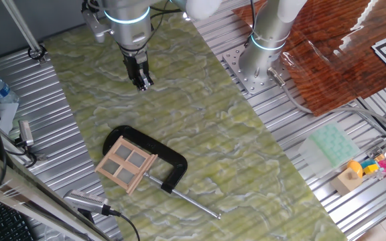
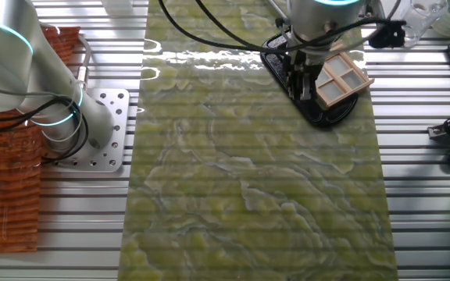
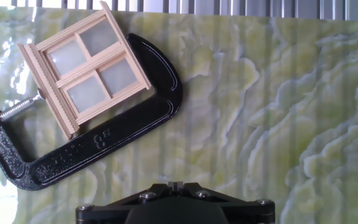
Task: Open a sliding window
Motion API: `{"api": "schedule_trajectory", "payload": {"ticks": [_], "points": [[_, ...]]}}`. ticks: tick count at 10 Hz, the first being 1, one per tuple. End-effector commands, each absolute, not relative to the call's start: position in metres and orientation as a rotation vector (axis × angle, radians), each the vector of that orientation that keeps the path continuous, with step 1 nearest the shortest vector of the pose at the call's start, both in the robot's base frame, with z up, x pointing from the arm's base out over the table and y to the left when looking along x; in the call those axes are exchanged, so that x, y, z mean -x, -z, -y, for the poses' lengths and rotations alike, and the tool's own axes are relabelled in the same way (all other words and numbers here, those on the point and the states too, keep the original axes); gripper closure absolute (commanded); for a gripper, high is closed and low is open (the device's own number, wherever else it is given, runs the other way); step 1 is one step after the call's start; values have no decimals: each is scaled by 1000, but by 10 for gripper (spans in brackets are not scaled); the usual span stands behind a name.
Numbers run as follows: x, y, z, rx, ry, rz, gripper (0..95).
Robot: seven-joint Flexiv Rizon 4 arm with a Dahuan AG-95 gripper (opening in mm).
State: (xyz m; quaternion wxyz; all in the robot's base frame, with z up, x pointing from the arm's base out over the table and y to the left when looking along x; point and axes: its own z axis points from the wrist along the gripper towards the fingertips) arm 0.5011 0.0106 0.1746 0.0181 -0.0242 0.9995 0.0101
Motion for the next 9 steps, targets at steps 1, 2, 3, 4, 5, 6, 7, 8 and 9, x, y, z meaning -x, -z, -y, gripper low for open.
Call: {"api": "schedule_trajectory", "payload": {"ticks": [1,2,3,4,5,6,7,8,9], "points": [[-506,-172,-19,55,-33,-3105,950],[-511,-171,-27,47,-35,-3107,950],[-513,-172,-29,47,-35,-3108,950],[-519,-172,-38,37,-34,-3116,950],[-522,-173,-43,34,-33,-3117,950],[-526,-171,-53,36,-30,-3116,950],[-528,-169,-59,23,-30,-3116,950],[-529,-167,-67,27,-28,-3115,950],[-530,-164,-73,40,-28,-3115,950]]}}
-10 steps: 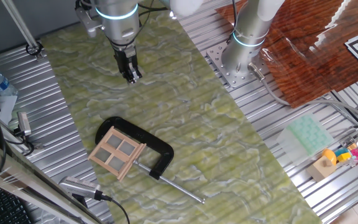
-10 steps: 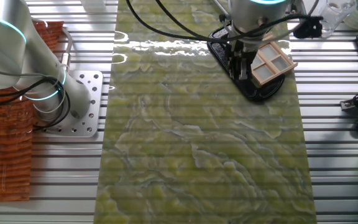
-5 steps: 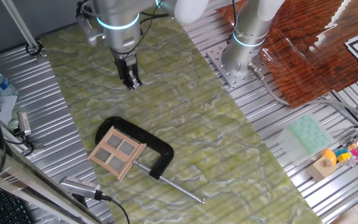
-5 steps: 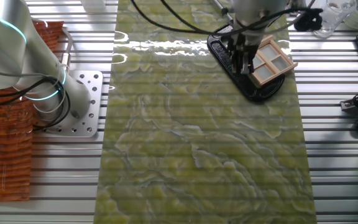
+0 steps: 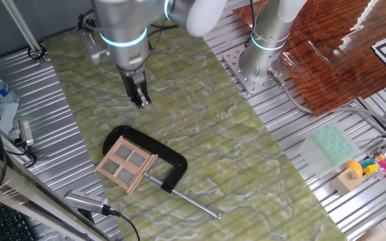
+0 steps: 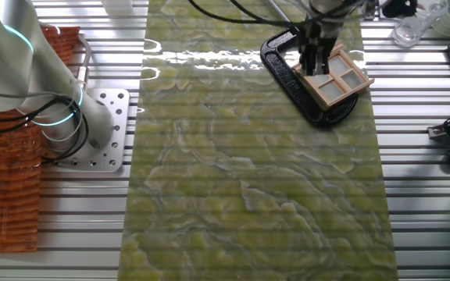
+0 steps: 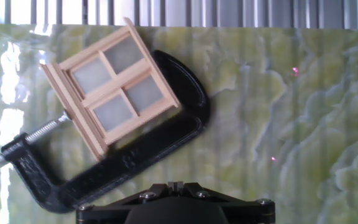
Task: Open a sliding window
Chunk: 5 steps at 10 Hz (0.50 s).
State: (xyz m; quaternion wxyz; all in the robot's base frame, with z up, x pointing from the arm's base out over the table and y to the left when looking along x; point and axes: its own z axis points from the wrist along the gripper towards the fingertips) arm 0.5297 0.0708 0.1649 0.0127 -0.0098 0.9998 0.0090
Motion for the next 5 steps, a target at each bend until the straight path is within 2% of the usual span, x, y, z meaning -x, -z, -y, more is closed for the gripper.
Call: {"api": "schedule_trajectory", "payload": {"ticks": [1,5], "points": [[-530,-161,-79,48,-27,-3115,950],[-543,-145,-90,76,-8,-3115,950]]}}
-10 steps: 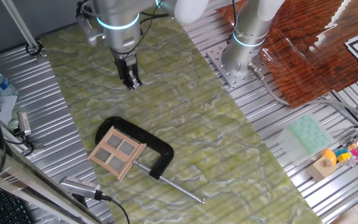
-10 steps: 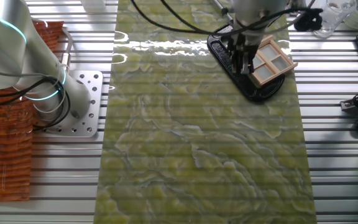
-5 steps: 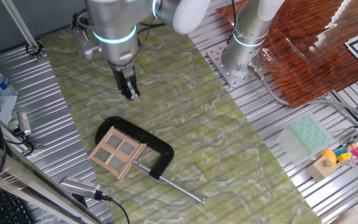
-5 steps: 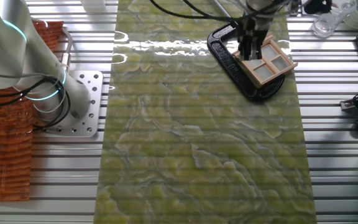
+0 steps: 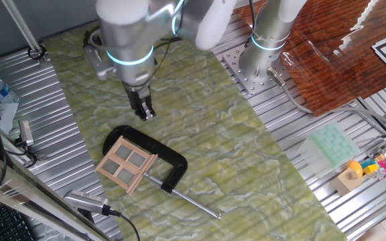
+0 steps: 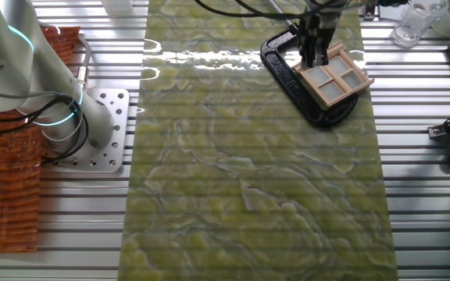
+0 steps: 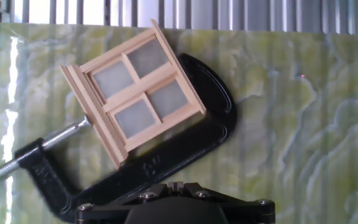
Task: Open a sliding window
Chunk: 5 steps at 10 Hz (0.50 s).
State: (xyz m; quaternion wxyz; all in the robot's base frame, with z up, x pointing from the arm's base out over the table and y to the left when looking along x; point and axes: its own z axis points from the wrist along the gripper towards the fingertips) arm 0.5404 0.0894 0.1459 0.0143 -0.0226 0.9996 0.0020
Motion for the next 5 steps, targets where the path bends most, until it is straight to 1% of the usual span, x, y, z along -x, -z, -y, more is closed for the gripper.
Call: {"api": "schedule_trajectory", "payload": {"ticks": [1,5], "points": [[-549,-142,-93,80,-7,-3114,950],[-572,-127,-113,114,17,-3120,950]]}}
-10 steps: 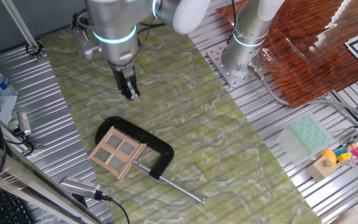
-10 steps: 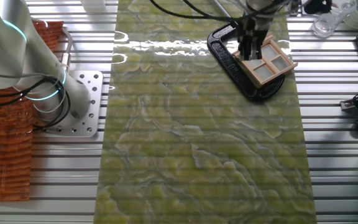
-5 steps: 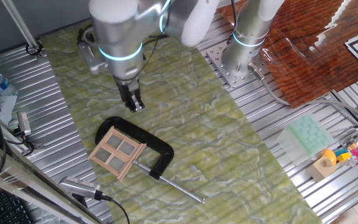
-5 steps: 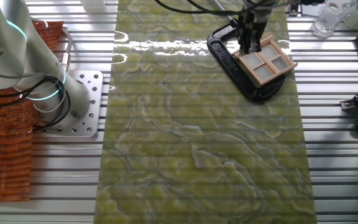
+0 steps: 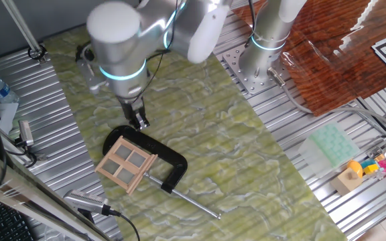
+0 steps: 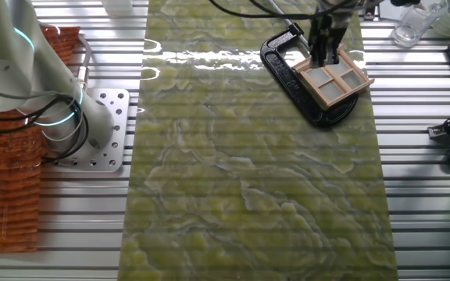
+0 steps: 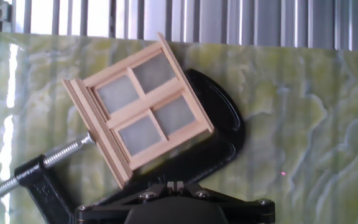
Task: Open a sliding window
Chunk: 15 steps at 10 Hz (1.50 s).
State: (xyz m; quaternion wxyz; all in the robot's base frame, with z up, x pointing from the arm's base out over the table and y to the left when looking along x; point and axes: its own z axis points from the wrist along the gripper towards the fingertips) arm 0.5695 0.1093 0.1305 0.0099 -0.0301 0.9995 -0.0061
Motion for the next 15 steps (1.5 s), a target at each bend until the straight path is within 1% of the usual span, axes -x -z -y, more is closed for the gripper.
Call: {"api": "schedule_trajectory", "payload": {"ticks": [1,3,6,12,15], "points": [[-573,-122,-118,122,24,-3119,950],[-576,-109,-125,138,37,-3108,950],[-579,-110,-129,217,34,-3107,950],[-579,-106,-128,211,31,-3120,950],[-580,-97,-127,246,32,-3120,950]]}}
